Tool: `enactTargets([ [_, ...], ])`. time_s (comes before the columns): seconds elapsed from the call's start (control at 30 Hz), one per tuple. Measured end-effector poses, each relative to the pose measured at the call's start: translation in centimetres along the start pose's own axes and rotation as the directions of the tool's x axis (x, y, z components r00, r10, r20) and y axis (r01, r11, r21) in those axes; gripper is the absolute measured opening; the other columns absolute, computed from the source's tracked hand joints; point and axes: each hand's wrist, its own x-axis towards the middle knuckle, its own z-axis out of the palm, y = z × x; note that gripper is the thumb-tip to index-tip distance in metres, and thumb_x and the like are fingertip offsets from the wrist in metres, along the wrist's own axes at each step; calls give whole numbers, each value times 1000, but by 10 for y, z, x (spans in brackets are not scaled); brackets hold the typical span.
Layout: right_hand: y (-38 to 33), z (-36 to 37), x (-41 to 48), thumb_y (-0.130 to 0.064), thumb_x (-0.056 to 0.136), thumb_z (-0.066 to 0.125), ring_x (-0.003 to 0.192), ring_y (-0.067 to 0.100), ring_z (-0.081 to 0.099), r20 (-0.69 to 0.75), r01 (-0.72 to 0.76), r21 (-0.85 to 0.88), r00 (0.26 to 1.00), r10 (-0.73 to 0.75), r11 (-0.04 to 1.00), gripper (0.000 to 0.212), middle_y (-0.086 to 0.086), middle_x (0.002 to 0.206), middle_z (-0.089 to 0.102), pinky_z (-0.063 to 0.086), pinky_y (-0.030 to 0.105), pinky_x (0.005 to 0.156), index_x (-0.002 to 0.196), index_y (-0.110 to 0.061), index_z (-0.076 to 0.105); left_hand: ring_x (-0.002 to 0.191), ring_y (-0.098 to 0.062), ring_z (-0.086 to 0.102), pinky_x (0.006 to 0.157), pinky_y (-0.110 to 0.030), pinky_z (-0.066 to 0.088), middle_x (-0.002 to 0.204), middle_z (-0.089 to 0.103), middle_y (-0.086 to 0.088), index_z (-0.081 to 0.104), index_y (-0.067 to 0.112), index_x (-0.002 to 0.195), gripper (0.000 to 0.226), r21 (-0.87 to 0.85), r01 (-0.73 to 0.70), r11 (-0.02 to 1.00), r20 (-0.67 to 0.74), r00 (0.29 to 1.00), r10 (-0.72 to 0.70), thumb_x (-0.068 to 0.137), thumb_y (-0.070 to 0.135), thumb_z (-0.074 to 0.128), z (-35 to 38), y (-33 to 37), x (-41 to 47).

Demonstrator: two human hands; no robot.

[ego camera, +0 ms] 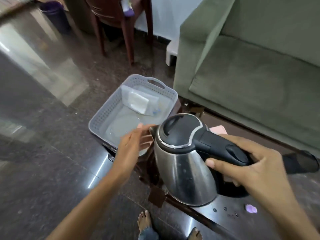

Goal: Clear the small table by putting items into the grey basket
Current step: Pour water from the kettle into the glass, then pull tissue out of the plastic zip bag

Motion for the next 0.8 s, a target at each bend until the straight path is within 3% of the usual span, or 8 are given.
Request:
enactTargets([
  [0.13,-6,55,37,-1,56,84,46,-5,53,-2,103,116,995,-103,988,42,-20,62,68,38,3,50,88,-27,73,75,-4,66,67,-15,51,88,73,4,69,21,90,41,-27,-88,996,-158,984,83,99,31,30,-41,32,31],
  [0.27,-7,102,71,-5,61,83,47,-6,53,-19,195,186,981,-195,963,43,-22,60,65,38,4,51,86,-36,69,60,4,61,52,-9,45,80,71,10,67,17,95,36,-91,-143,985,-277,954,113,98,28,33,-75,53,64],
  [0.5,27,164,120,-19,66,80,85,-8,59,-33,259,120,966,-257,958,40,-21,88,66,44,10,78,101,-30,64,53,5,54,47,-11,41,69,63,14,66,25,83,24,-79,-127,989,-379,921,88,91,29,44,-99,58,114],
  [0.67,69,190,139,-31,72,75,95,-2,61,80,198,2,977,-198,980,47,-30,98,60,49,20,86,112,-37,52,70,-9,49,72,-30,39,70,55,8,63,26,68,14,-89,-45,995,-384,923,7,80,32,58,-107,25,139],
  [0.73,83,195,144,-32,74,74,95,1,62,106,179,-23,979,-176,984,46,-20,100,65,50,23,86,114,-35,53,69,-7,47,71,-26,39,70,52,9,61,27,67,16,-77,-23,997,-375,927,-8,82,30,57,-107,12,142],
  [0.8,94,199,144,-31,76,73,93,5,64,125,177,-30,977,-172,984,45,-11,101,67,52,26,85,115,-34,53,65,-1,47,63,-15,42,72,52,9,62,23,79,10,-97,-36,995,-390,921,-5,87,24,55,-106,2,144],
])
